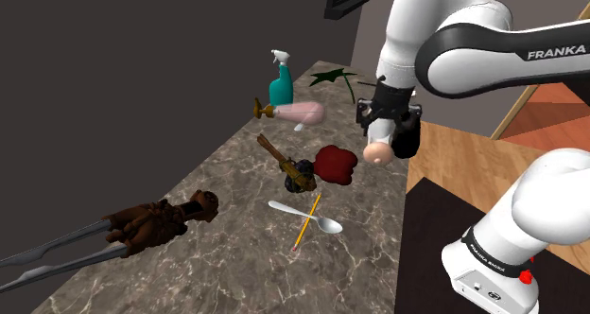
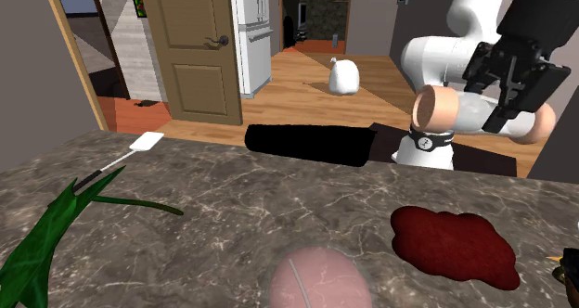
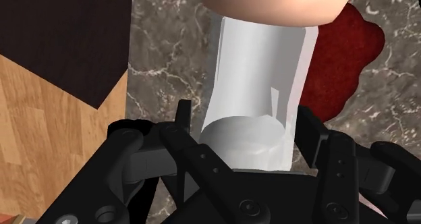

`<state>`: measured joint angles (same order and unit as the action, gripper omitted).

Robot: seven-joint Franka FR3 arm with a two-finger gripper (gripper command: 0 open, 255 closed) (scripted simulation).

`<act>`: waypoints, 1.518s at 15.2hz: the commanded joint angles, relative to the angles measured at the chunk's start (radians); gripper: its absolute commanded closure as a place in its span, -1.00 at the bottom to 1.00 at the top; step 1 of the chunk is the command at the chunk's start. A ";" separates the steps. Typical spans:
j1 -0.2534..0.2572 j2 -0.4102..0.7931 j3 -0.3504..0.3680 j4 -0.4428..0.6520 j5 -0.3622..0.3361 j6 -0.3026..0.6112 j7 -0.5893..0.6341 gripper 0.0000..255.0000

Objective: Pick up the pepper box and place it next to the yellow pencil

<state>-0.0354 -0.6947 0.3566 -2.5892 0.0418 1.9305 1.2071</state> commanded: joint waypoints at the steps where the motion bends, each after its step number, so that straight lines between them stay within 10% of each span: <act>1: 0.035 -0.036 0.036 -0.005 0.034 -0.035 0.046 1.00; 13: 0.176 -0.050 0.283 0.082 0.207 -0.137 0.334 1.00; 23: 0.193 0.031 0.469 0.159 0.282 -0.111 0.512 1.00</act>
<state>0.1562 -0.6649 0.8198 -2.4181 0.3200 1.8057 1.7166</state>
